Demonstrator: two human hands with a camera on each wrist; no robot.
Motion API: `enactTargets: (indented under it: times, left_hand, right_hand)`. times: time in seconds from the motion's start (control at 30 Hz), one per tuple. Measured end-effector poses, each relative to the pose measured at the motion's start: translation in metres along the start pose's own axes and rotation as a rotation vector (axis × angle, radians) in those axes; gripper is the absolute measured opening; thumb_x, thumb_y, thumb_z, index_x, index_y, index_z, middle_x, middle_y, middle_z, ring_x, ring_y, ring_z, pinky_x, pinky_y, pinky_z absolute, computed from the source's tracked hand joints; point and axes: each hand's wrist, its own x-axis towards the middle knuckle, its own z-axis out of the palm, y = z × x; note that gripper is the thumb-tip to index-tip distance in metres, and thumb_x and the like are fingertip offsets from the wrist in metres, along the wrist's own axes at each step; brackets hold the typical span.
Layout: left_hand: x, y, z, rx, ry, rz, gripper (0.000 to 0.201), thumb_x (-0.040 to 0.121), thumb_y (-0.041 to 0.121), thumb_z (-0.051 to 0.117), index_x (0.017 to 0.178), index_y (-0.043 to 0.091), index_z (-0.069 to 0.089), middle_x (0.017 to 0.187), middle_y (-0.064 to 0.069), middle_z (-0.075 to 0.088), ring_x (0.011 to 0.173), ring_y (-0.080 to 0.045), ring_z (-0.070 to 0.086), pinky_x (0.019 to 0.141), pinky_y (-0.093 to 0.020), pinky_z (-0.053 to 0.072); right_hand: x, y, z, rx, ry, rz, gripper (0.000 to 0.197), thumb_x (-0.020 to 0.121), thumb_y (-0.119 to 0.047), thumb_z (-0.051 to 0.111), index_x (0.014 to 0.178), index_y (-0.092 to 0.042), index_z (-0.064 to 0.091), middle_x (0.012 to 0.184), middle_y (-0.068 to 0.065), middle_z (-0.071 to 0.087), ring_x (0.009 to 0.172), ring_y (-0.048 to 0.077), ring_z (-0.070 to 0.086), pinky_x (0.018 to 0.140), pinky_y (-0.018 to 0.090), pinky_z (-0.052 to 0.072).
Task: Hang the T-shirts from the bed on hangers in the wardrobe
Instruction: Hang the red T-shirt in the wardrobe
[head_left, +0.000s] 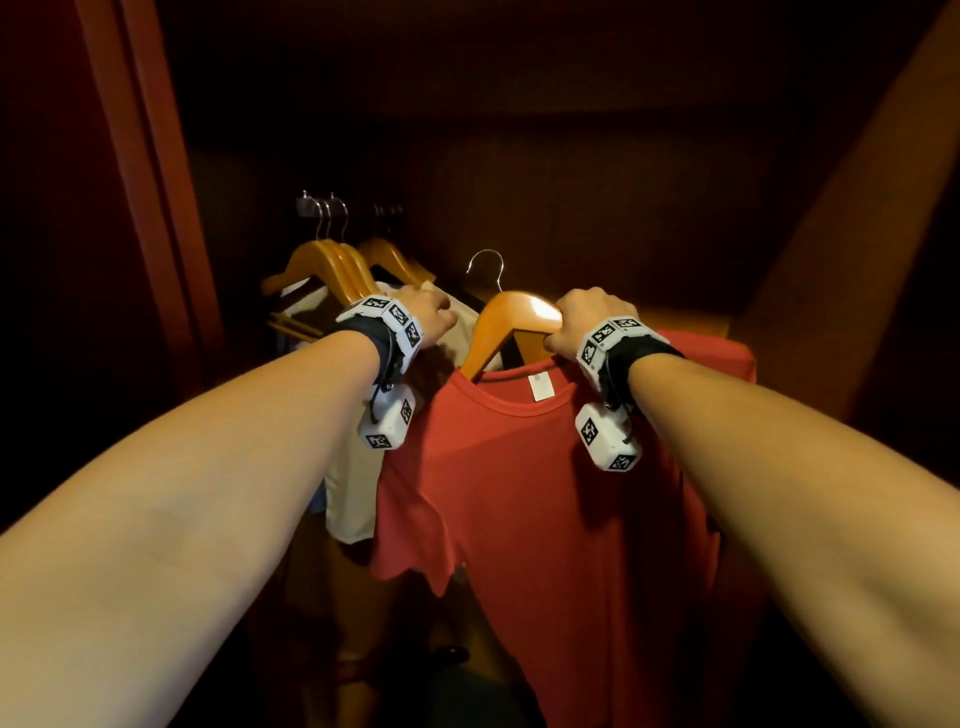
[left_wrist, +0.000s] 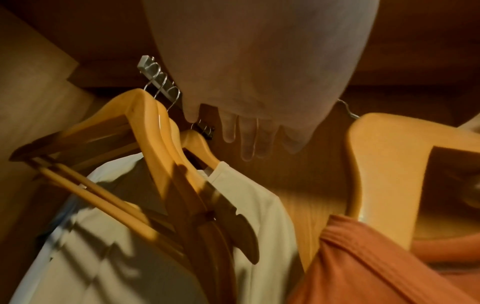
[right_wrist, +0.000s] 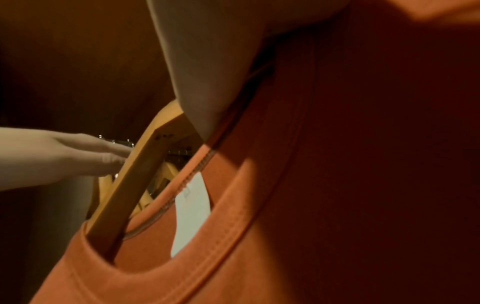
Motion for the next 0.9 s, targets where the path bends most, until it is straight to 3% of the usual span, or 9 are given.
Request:
enactTargets:
  times: [0.1, 0.2, 0.3, 0.4, 0.6, 0.7, 0.8, 0.9]
  left_hand:
    - [0.015, -0.016, 0.011, 0.081, -0.098, -0.04, 0.045, 0.089, 0.053, 0.033, 0.121, 0.034, 0.059, 0.13, -0.011, 0.057, 0.119, -0.035, 0.047, 0.095, -0.047, 0.038]
    - [0.022, -0.017, 0.017, 0.152, -0.177, -0.079, 0.05, 0.088, 0.057, 0.032, 0.131, 0.043, 0.053, 0.148, -0.01, 0.043, 0.134, -0.035, 0.038, 0.108, -0.055, 0.032]
    - [0.029, -0.014, 0.024, 0.16, -0.226, -0.082, 0.048, 0.095, 0.054, 0.04, 0.141, 0.041, 0.048, 0.156, -0.01, 0.032, 0.145, -0.034, 0.023, 0.116, -0.057, 0.021]
    - [0.035, -0.014, 0.028, 0.184, -0.237, -0.035, 0.042, 0.096, 0.052, 0.041, 0.131, 0.037, 0.059, 0.146, -0.004, 0.048, 0.14, -0.031, 0.03, 0.113, -0.052, 0.027]
    - [0.041, -0.023, 0.031, 0.207, -0.31, -0.028, 0.04, 0.098, 0.05, 0.045, 0.124, 0.028, 0.066, 0.129, -0.003, 0.062, 0.121, -0.03, 0.054, 0.104, -0.042, 0.042]
    - [0.045, -0.031, 0.034, 0.191, -0.303, -0.04, 0.035, 0.094, 0.05, 0.049, 0.107, 0.025, 0.071, 0.11, -0.003, 0.069, 0.102, -0.027, 0.061, 0.096, -0.039, 0.047]
    - [0.05, -0.038, 0.036, 0.186, -0.276, -0.04, 0.034, 0.091, 0.05, 0.053, 0.097, 0.023, 0.073, 0.097, -0.003, 0.07, 0.09, -0.026, 0.061, 0.091, -0.04, 0.051]
    - [0.055, -0.044, 0.035, 0.217, -0.246, -0.024, 0.034, 0.091, 0.05, 0.054, 0.096, 0.024, 0.074, 0.099, -0.001, 0.066, 0.089, -0.025, 0.059, 0.088, -0.04, 0.052]
  right_hand:
    - [0.012, 0.002, 0.005, -0.028, -0.012, 0.0, 0.021, 0.082, -0.037, 0.071, 0.094, -0.021, 0.064, 0.087, 0.002, 0.059, 0.08, 0.027, 0.057, 0.069, 0.036, 0.043]
    - [0.02, 0.004, 0.013, -0.041, -0.022, -0.009, 0.02, 0.082, -0.035, 0.072, 0.09, -0.021, 0.06, 0.089, 0.002, 0.059, 0.079, 0.027, 0.056, 0.07, 0.035, 0.043]
    - [0.025, 0.005, 0.021, -0.056, -0.033, -0.016, 0.019, 0.083, -0.033, 0.072, 0.09, -0.02, 0.061, 0.09, 0.003, 0.06, 0.08, 0.028, 0.055, 0.071, 0.035, 0.044]
    - [0.031, 0.004, 0.025, -0.079, -0.047, -0.024, 0.018, 0.083, -0.031, 0.072, 0.089, -0.019, 0.061, 0.09, 0.004, 0.061, 0.08, 0.029, 0.057, 0.07, 0.035, 0.044]
    - [0.042, 0.004, 0.027, -0.133, -0.061, -0.024, 0.016, 0.084, -0.028, 0.071, 0.09, -0.017, 0.06, 0.088, 0.005, 0.061, 0.077, 0.029, 0.058, 0.068, 0.034, 0.043]
    - [0.047, 0.002, 0.027, -0.144, -0.06, -0.032, 0.017, 0.083, -0.027, 0.072, 0.09, -0.016, 0.061, 0.089, 0.005, 0.062, 0.077, 0.03, 0.058, 0.067, 0.035, 0.044]
    - [0.051, -0.004, 0.027, -0.14, -0.06, -0.044, 0.019, 0.082, -0.028, 0.073, 0.09, -0.017, 0.061, 0.09, 0.005, 0.061, 0.078, 0.03, 0.058, 0.068, 0.036, 0.045]
    - [0.054, -0.013, 0.027, -0.12, -0.078, -0.055, 0.024, 0.083, -0.034, 0.073, 0.09, -0.016, 0.059, 0.091, 0.006, 0.062, 0.08, 0.03, 0.061, 0.068, 0.036, 0.046]
